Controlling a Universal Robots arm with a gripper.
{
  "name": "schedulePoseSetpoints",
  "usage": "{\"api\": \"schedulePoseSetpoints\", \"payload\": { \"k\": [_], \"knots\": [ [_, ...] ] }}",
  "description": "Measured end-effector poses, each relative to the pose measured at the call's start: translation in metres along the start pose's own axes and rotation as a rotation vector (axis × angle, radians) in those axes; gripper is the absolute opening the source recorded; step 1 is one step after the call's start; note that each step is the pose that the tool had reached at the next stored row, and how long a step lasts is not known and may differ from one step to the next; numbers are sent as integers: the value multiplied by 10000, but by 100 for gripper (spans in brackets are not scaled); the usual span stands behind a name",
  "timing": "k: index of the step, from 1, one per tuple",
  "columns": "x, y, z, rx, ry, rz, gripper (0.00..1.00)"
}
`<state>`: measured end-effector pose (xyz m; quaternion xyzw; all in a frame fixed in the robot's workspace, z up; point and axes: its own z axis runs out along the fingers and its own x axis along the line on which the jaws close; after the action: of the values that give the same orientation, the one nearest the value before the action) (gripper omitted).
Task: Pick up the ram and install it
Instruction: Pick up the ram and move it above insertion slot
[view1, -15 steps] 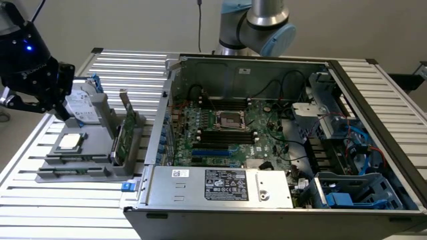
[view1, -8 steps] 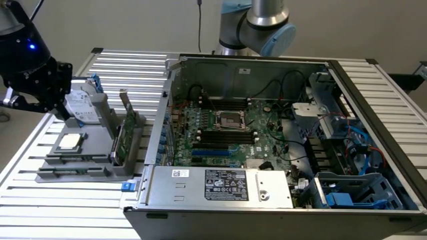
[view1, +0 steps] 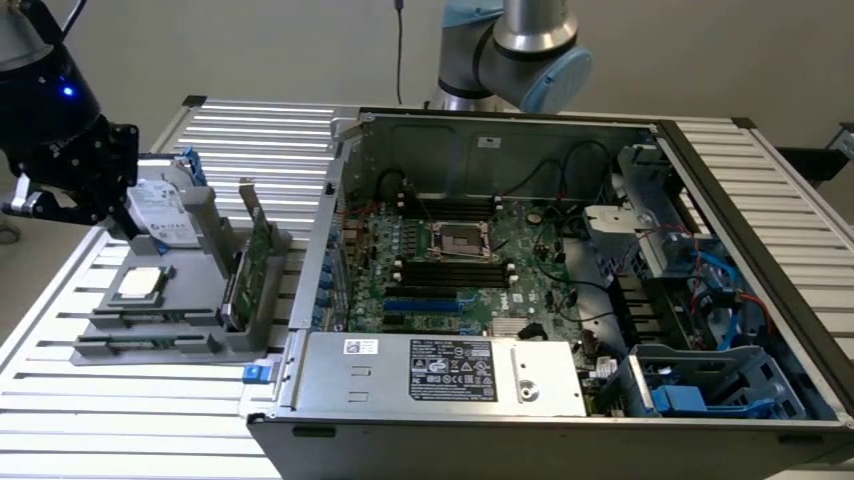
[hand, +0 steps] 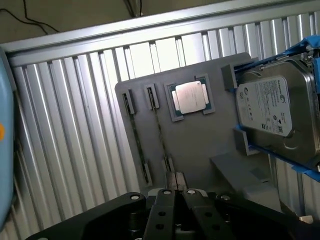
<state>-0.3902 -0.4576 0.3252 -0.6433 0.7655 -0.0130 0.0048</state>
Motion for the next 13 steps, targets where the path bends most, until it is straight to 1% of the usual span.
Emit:
{"api": "schedulePoseSetpoints", "payload": {
  "k": [3, 5, 7, 13],
  "knots": [
    [0, 4, -1, -147, 22, -226, 11],
    [1, 6, -2, -196, 28, -425, 11],
    [1, 6, -2, -213, 36, -713, 11],
    [1, 6, 0, -205, 48, -1783, 11]
  ]
}}
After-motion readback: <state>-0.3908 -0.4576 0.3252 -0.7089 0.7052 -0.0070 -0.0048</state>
